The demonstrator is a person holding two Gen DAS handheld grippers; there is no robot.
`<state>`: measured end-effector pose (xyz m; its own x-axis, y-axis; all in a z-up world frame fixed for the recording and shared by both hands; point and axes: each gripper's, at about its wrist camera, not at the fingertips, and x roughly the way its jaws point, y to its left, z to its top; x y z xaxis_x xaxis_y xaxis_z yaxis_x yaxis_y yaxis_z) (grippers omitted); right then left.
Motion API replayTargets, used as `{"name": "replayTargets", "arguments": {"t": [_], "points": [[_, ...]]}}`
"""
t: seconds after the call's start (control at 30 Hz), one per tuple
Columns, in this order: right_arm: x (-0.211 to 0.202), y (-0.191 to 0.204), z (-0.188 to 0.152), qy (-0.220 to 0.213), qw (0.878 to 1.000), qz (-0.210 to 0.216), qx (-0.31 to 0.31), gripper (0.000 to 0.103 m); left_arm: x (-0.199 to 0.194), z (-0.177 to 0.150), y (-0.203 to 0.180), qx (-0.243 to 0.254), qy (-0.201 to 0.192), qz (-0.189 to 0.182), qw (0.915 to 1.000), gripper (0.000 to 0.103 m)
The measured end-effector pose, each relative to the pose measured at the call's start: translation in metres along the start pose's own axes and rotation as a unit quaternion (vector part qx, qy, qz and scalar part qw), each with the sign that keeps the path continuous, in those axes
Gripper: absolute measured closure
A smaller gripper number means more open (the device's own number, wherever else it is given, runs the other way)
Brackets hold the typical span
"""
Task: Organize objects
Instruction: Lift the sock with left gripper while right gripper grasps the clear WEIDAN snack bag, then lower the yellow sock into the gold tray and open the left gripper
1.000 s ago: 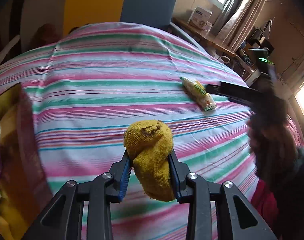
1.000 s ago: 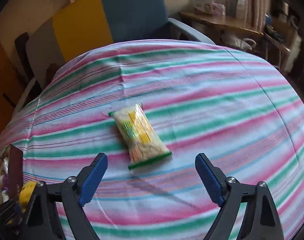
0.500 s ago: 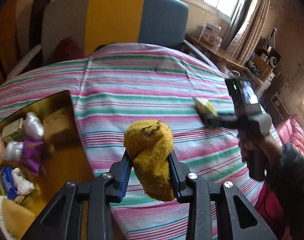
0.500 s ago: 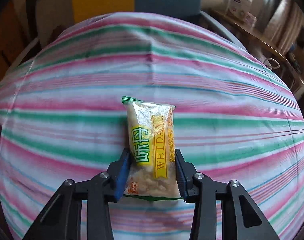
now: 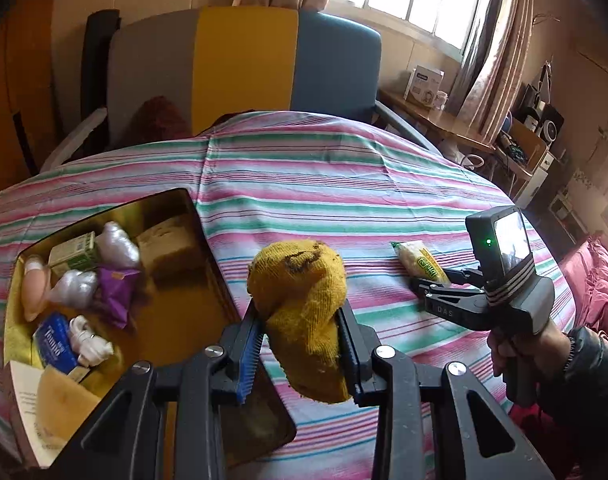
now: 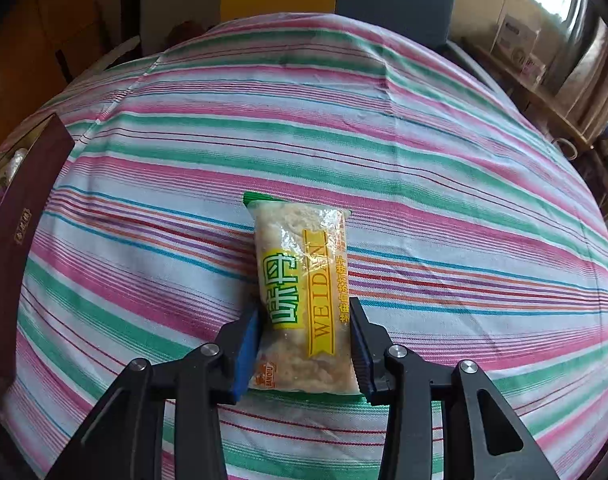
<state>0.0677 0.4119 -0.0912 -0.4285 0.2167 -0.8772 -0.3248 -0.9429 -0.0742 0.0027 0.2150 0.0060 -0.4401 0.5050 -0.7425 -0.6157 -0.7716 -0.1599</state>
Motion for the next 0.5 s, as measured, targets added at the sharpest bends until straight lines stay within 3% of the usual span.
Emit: {"name": "replayTargets", "arguments": {"t": [0.13,0.37,0.5], "points": [[0.000,0.001,-0.002,-0.011,1.000,-0.002,-0.002,0.062,-0.009,-0.008,0.011,-0.010,-0.001,0.002,1.0000,0.068],[0.001,0.006,-0.005,-0.023,1.000,-0.009,-0.009,0.062,-0.031,-0.025,0.076,-0.104,-0.002,0.000,0.9946,0.068],[0.004,0.007,-0.002,-0.029,0.999,-0.016,-0.019,0.062,-0.054,-0.041,0.124,-0.158,-0.019,0.039,0.9865,0.068]]}}
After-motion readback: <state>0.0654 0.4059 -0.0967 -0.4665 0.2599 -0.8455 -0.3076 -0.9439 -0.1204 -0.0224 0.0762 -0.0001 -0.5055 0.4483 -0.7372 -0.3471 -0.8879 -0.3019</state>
